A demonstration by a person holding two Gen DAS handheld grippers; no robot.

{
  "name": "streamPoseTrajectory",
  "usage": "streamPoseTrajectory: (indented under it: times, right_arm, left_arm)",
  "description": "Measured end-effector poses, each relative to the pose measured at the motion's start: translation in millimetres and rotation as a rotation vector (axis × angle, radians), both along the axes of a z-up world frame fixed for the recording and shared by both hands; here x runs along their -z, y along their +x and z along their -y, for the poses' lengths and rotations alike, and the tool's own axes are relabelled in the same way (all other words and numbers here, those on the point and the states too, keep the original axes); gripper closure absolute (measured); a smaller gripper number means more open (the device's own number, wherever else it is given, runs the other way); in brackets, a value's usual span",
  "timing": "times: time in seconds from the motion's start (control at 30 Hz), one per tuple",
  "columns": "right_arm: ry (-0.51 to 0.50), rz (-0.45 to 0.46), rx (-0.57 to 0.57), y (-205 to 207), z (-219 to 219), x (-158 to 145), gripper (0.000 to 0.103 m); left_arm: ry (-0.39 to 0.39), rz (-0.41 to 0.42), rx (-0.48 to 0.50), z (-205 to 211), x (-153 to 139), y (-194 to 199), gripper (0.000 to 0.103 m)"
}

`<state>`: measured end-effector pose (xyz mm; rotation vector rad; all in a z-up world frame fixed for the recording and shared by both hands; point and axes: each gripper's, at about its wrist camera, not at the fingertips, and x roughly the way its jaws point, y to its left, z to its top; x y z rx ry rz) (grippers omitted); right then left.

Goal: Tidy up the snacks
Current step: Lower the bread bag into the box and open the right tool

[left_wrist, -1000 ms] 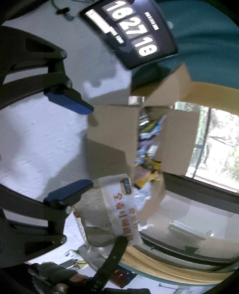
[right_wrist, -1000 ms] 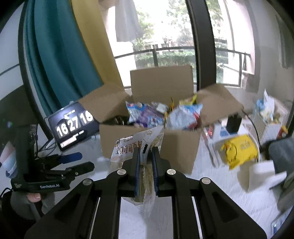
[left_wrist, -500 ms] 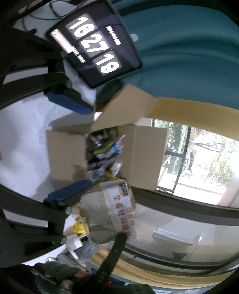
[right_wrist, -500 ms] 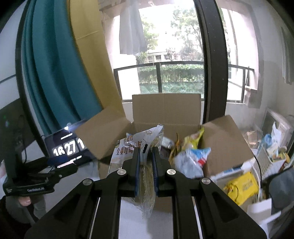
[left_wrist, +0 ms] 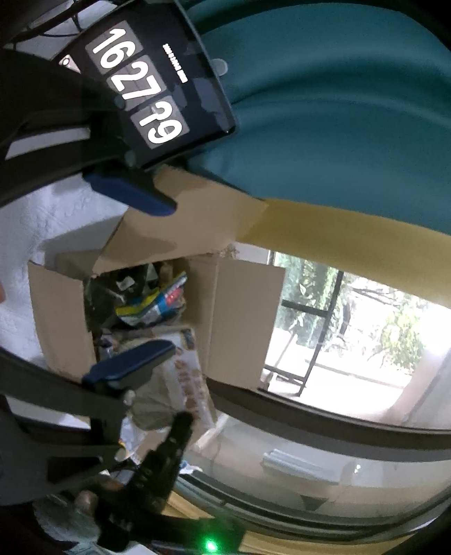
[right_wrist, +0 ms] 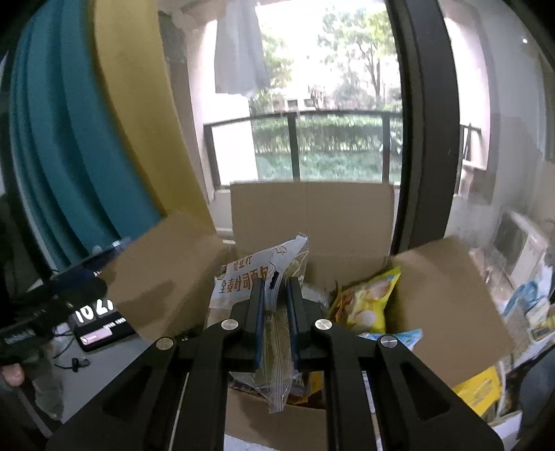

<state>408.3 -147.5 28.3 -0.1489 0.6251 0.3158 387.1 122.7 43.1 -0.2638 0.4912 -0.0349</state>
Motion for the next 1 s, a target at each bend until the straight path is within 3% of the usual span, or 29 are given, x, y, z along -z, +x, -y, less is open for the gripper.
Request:
streamPoseTrajectory:
  times: [0.27,0.4,0.67,1.0]
  right_arm:
    - [-0.057,-0.112,0.048,28.3,-4.5,64.6,0.09]
    - [-0.125,-0.125,0.074,30.4,-15.1,92.0,0.089]
    - [-0.122,-0.156,0.097,33.1,-11.7,98.4,0.085]
    - [-0.108,-0.18,0.1,15.0,-2.5,88.1,0.059]
  left_arm:
    - [-0.011,-0.024,-0.027,-7.6,10.9,11.4,0.028]
    - [-0.003,-0.038,-0.022,-5.8,13.7,13.6,0.028]
    - [0.028,-0.06,0.002,9.8,18.3,17.2,0.028]
    - [0.017,-0.051,0.024,22.3,9.4,4.3,0.028]
